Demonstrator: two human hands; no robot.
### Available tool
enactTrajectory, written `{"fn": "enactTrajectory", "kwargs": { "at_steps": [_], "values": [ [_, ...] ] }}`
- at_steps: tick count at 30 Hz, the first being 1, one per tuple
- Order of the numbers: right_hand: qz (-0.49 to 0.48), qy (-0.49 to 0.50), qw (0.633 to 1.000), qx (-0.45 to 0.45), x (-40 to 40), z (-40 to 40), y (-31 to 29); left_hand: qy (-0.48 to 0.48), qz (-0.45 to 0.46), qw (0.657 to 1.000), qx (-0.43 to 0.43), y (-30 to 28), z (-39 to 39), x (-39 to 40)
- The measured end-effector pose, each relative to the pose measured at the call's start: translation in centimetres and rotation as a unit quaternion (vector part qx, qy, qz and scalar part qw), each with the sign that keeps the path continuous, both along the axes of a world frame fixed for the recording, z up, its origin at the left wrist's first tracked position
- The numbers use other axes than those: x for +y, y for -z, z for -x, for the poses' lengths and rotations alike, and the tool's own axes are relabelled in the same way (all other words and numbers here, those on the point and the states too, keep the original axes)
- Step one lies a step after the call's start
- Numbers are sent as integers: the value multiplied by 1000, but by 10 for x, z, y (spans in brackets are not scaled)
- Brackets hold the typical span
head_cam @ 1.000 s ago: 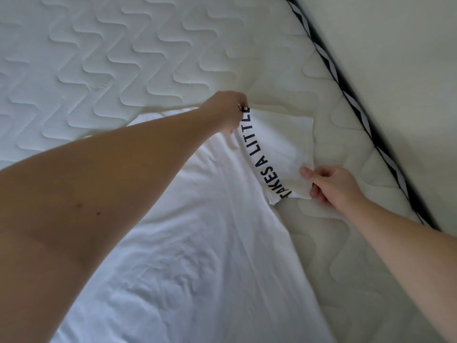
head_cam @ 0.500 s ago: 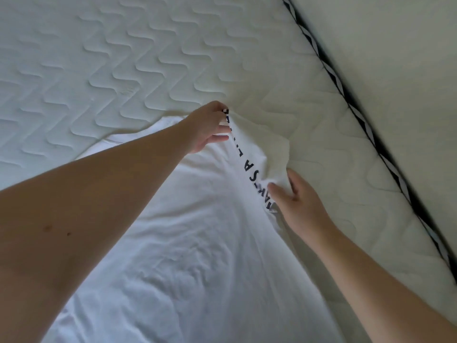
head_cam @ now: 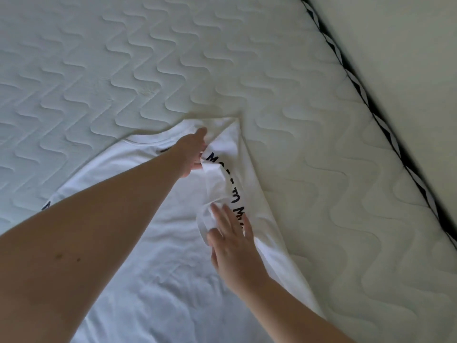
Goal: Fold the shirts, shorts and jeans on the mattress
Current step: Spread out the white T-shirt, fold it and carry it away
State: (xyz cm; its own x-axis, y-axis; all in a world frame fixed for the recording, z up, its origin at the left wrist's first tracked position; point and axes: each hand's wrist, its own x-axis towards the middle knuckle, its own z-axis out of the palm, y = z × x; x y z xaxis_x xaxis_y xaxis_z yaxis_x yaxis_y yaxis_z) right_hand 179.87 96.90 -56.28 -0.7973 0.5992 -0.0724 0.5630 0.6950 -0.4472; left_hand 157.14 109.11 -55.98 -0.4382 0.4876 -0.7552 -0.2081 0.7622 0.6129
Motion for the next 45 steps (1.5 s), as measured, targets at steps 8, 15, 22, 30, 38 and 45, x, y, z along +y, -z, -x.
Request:
{"fn": "enactTrajectory", "kwargs": {
  "at_steps": [8,15,22,30,38,45],
  "values": [
    [62,3,998,-29,2,-3,10,244,21,940,236,19,-2,13],
    [80,18,996,-29,9,-10,14,296,-30,913,279,21,-12,50],
    [24,-29,999,-15,9,1,13,245,5,915,321,35,-11,68],
    [4,29,999,-33,4,-20,19,277,-6,908,313,31,-15,79],
    [3,88,995,-47,7,-55,24,167,-69,914,364,13,-51,75],
    [33,176,975,-135,10,-89,21,288,-151,856,401,8,-107,-23]
  ]
}}
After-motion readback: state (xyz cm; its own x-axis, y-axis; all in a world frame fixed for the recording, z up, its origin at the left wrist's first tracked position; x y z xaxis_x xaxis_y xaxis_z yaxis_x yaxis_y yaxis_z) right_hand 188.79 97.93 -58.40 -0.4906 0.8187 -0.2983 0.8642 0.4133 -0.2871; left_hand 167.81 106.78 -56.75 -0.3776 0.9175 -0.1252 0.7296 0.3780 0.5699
